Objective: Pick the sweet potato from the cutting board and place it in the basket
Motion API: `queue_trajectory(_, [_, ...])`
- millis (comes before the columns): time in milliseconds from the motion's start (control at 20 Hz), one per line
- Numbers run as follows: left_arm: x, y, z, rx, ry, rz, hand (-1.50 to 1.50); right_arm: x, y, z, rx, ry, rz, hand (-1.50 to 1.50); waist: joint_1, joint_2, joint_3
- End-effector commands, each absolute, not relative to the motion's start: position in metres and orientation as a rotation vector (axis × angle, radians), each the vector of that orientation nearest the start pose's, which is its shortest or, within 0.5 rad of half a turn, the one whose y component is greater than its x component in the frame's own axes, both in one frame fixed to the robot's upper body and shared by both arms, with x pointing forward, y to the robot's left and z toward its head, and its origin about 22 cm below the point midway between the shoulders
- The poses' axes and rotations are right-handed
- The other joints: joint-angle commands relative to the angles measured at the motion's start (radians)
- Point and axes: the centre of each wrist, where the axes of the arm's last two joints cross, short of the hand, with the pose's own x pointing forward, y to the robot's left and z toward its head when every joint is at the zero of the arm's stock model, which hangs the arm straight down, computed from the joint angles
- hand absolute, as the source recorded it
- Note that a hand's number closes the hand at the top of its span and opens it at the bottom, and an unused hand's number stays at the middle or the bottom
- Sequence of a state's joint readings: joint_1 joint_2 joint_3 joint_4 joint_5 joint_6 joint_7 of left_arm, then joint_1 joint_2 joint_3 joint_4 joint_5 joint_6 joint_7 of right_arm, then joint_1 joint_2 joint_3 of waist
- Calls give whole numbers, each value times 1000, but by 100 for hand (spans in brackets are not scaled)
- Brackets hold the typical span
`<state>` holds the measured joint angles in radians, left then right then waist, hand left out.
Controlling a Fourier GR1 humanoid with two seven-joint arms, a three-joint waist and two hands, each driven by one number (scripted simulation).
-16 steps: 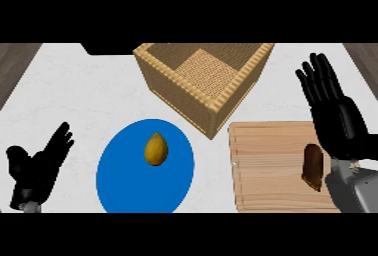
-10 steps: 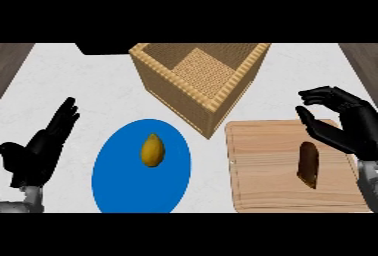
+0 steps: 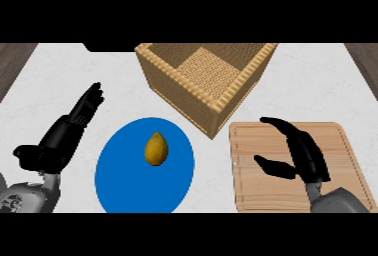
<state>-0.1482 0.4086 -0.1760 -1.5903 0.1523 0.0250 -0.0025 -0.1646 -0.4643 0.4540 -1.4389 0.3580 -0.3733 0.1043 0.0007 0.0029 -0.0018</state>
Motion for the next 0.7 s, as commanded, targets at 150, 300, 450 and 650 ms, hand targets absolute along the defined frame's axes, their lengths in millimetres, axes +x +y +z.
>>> queue_trajectory(150, [280,264,68,62,-1693,-377,0,284,-227,18,-1166,-1374,852,-150,-1,-11,-6])
queue_trajectory(300, [272,268,59,53,-1691,-380,0,295,-226,50,-1361,-1247,919,-150,-7,-19,-8])
queue_trajectory(450, [278,259,65,36,-1679,-369,0,309,-221,77,-1461,-985,1038,-150,-6,-20,-9])
queue_trajectory(650, [269,267,52,72,-1677,-387,0,305,-194,93,-1306,-710,1187,-150,-5,-19,-8])
